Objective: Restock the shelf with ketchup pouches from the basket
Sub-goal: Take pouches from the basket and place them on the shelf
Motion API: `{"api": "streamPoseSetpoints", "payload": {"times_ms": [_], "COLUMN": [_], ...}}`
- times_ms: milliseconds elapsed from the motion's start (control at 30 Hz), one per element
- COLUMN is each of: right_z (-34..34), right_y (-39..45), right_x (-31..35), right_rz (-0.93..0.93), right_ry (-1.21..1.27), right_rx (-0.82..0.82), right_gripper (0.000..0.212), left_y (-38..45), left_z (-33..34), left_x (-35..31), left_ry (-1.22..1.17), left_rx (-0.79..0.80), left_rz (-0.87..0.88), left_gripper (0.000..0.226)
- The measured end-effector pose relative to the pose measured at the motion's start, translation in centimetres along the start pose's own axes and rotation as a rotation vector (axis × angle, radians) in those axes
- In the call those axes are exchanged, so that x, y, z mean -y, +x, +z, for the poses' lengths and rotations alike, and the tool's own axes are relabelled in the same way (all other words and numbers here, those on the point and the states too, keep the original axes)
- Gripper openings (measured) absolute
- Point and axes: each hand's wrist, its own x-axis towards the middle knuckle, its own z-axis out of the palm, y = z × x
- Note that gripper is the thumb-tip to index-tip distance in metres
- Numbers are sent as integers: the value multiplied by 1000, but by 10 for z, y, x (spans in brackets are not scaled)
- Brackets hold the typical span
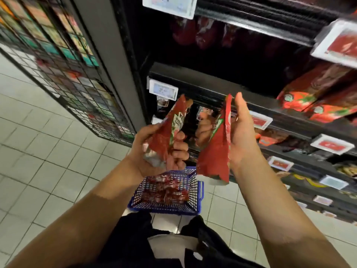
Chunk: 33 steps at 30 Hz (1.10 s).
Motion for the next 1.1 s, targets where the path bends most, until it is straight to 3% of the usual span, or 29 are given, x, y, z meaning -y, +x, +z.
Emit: {"api": "streamPoseSetpoints", "payload": {"times_ms": [100,167,233,400,500,567,633,767,867,1000,1100], "right_z": [5,10,8,-3,-12,-13,-17,-25,-32,-34,-28], "right_y": [-6,-8,-9,-9,-7,-9,-8,-5,2,13,14], "right_x": [3,6,13,32,37,37,37,43,63,92,109], "right_rz": [32,62,51,-132,-89,-21,30,-60,-227,-297,-241], "right_ry": [62,210,345,171,107,64,25,30,-97,-358,-351], "right_rx": [103,176,166,0,38,19,-27,58,174,21,-23], "right_gripper": [64,53,57,27,43,49,44,28,25,33,48], "left_y": [8,9,10,20,25,29,35,47,58,78,106], "left_z": [10,17,27,46,56,63,72,66,63,70,83], "left_x": [-5,-12,-20,-27,-29,-33,-40,-52,-65,-84,-101], "left_ry": [-17,78,161,226,334,369,331,322,320,369,528], "left_rx": [59,56,36,22,-235,-392,-450,-498,-452,-354,-491], "left_rz": [-33,-5,32,56,141,187,213,240,298,353,510], "left_gripper": [69,67,63,55,69,53,42,49,37,42,39]}}
